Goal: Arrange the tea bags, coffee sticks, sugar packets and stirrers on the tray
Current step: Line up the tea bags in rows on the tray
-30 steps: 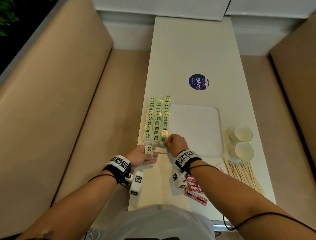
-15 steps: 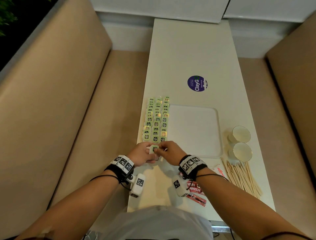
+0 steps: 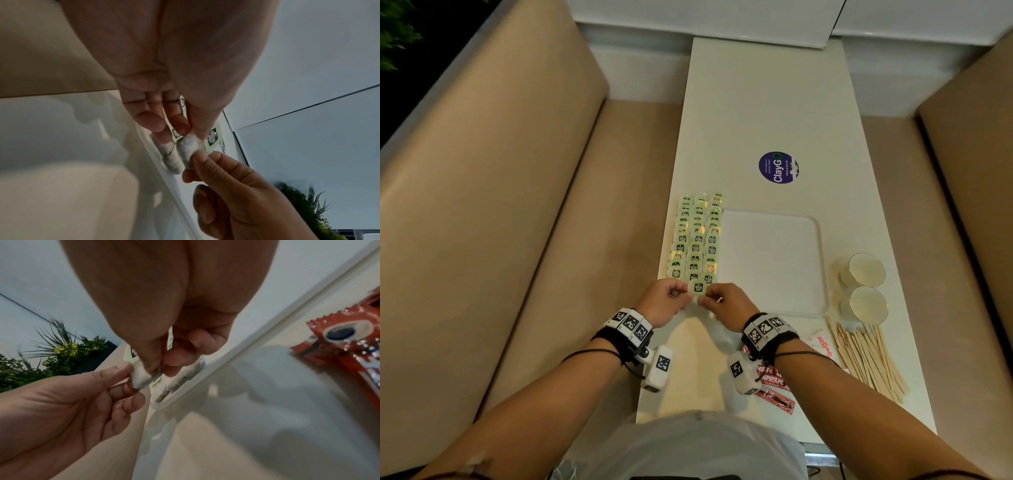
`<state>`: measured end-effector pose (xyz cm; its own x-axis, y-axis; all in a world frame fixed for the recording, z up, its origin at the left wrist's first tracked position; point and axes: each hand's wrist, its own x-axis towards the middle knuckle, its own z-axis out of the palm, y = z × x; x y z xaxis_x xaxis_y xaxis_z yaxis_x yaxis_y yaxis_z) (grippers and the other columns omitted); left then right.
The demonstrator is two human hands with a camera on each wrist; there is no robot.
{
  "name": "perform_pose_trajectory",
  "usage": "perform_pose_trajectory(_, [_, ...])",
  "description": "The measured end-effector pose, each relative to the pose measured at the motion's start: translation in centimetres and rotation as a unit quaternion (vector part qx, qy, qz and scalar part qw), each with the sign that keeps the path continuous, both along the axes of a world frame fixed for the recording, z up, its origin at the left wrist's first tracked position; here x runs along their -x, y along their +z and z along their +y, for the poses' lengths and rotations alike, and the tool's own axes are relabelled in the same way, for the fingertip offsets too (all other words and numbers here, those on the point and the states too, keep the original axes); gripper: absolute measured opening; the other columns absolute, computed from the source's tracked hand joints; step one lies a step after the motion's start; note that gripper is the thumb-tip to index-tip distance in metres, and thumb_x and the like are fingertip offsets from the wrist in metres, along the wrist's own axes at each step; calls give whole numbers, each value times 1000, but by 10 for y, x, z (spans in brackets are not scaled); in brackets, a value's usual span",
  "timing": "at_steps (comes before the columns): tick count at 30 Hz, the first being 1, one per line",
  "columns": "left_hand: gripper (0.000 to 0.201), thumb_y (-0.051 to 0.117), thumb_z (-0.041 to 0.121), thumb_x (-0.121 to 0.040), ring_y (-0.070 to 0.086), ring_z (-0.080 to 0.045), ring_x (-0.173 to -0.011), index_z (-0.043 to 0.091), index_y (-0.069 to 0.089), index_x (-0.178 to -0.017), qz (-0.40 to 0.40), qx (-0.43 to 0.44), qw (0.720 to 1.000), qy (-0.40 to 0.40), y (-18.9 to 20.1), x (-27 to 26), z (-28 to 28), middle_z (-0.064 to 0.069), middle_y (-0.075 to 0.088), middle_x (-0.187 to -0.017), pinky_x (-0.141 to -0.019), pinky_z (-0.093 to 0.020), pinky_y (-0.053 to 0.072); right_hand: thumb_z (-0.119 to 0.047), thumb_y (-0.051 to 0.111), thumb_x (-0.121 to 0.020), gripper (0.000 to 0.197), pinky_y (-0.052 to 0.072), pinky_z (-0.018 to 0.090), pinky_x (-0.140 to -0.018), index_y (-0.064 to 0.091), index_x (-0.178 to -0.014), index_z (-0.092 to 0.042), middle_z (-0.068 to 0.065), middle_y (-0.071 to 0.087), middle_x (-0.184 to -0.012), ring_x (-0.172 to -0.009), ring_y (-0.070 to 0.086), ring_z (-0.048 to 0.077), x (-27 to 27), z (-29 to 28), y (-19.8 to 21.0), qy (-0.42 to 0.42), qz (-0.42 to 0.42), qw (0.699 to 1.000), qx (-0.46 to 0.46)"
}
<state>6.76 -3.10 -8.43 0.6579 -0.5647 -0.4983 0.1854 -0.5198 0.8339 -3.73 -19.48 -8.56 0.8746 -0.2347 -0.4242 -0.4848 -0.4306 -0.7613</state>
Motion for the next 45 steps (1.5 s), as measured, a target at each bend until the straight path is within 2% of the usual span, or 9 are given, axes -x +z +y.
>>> perform_pose_trajectory(3, [10,72,10,-90,59,-14,-64,15,65,-86,-24,-13,999,38,-6,-3,3,-3,65,-74,-54,-16,46,-28,63,-97,31,42,31,-62,63,-75,-5,16,63,-72,-61,48,17,-7,-5,-3,-62,6,998,26])
perform_pose_trajectory(7, [16,75,14,-86,61,-15,-74,21,63,-93,-64,-78,993,64,-18,-11,12,1,65,-81,-71,-27,50,-26,63,-96,32,44,30,-61,65,-74,-4,11,61,-69,-63,51,20,-15,-1,-7,-72,40,996,45])
perform_pose_trajectory(11, [28,79,13,-82,62,-14,-86,23,62,-102,-118,-105,986,50,-21,-15,14,4,65,-93,-78,-24,46,-32,67,-93,33,46,28,-59,63,-63,-20,-2,61,-65,-60,55,16,-22,11,-12,-35,81,994,68])
perform_pose_trajectory(14, [35,78,16,-83,61,-15,-89,21,62,-113,-138,-116,983,37,-23,-18,11,4,63,-96,-80,-24,44,-32,69,-89,37,50,31,-60,57,-57,-19,-2,57,-60,-58,54,17,-28,16,-13,-49,104,990,83])
perform_pose_trajectory(23, [29,67,4,-89,59,-17,-81,12,63,-117,-158,-119,977,78,-20,-29,-5,0,62,-87,-77,-24,45,-42,75,-80,25,53,33,-72,61,-88,-23,-5,67,-88,-81,64,19,-29,12,-1,-90,100,986,102])
perform_pose_trajectory(29, [24,66,4,-89,57,-16,-77,9,64,-112,-165,-119,976,77,-22,-35,-6,4,59,-77,-79,-24,47,-40,59,-97,38,51,36,-96,63,-128,-18,5,72,-117,-110,66,24,-18,-17,-3,-159,69,981,85])
perform_pose_trajectory(36, [23,65,3,-89,58,-13,-76,8,64,-112,-146,-108,979,90,-22,-38,-9,7,59,-76,-85,-31,54,-26,55,-98,37,48,38,-106,66,-130,-11,7,69,-129,-119,63,24,-13,-10,-4,-153,45,985,63])
perform_pose_trajectory(41, [30,66,8,-90,63,-15,-88,6,64,-120,-138,-108,979,109,-15,-39,-12,1,67,-93,-85,-24,49,-22,53,-102,39,46,35,-107,60,-136,-7,11,65,-134,-122,61,25,-18,-18,-4,-211,21,976,57])
perform_pose_trajectory(45, [42,62,10,-95,64,-19,-112,6,57,-136,-110,-105,984,96,-8,-40,-17,-8,67,-127,-95,-24,46,-13,49,-100,30,51,43,-98,63,-123,0,18,69,-122,-113,64,35,-26,-10,-5,-168,5,984,52])
